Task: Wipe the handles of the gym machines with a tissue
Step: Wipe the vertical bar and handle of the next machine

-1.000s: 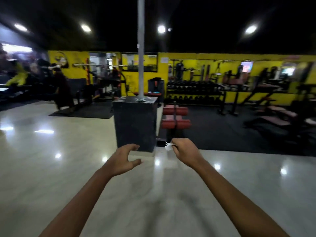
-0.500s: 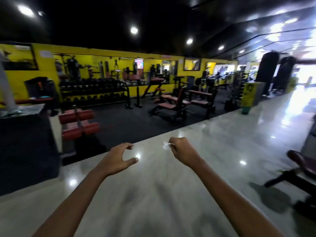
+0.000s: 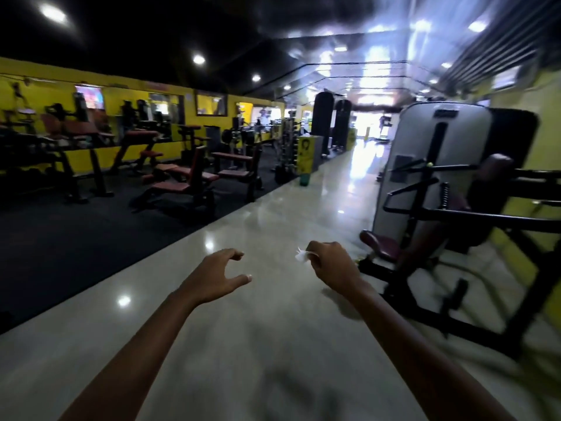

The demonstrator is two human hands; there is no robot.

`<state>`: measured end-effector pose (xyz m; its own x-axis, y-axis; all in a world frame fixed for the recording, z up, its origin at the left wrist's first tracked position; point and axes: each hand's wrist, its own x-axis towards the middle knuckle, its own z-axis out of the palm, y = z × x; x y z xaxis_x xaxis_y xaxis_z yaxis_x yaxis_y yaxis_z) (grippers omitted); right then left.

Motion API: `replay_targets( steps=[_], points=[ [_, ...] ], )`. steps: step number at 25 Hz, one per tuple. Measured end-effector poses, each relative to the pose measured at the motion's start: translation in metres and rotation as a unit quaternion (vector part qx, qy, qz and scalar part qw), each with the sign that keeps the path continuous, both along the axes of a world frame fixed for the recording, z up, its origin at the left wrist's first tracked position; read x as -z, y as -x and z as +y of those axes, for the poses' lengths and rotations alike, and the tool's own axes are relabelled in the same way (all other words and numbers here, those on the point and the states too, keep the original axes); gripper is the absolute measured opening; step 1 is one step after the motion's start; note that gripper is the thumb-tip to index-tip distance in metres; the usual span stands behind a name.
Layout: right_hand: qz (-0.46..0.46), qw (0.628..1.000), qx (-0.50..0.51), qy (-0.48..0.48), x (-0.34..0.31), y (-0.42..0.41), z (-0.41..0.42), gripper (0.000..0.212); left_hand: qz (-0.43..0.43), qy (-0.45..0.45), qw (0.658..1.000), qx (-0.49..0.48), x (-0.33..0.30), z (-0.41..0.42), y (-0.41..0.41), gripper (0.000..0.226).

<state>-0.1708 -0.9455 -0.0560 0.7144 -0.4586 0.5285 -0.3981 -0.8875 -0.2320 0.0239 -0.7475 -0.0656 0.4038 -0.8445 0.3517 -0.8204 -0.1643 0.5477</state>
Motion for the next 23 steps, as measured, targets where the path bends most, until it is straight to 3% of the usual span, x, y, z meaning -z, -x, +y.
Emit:
replay_targets(
  steps=[5, 9, 14, 17, 21, 23],
  points=[
    [0.003, 0.993, 0.119, 0.022, 0.0, 0.071, -0.055, 0.016, -0.005, -0.001, 0.991, 0.137, -0.001, -0.11, 0.019, 0.059],
    [-0.037, 0.971, 0.236, 0.035, -0.003, 0.129, -0.074, 0.018, -0.018, -0.013, 0.964, 0.266, -0.018, -0.192, 0.047, 0.07],
    [-0.033, 0.918, 0.394, 0.019, 0.0, 0.195, -0.067, 0.011, -0.039, -0.007, 0.919, 0.392, -0.022, -0.264, 0.104, 0.08],
    [-0.043, 0.884, 0.466, 0.015, 0.002, 0.236, -0.054, 0.009, -0.038, -0.019, 0.887, 0.46, -0.018, -0.293, 0.148, 0.075],
    [-0.036, 0.846, 0.533, 0.007, 0.006, 0.282, -0.049, 0.015, -0.023, -0.024, 0.843, 0.537, -0.013, -0.323, 0.201, 0.089],
    [-0.029, 0.824, 0.565, 0.002, 0.007, 0.305, -0.057, 0.013, -0.023, -0.025, 0.831, 0.556, -0.012, -0.341, 0.227, 0.083]
  ],
)
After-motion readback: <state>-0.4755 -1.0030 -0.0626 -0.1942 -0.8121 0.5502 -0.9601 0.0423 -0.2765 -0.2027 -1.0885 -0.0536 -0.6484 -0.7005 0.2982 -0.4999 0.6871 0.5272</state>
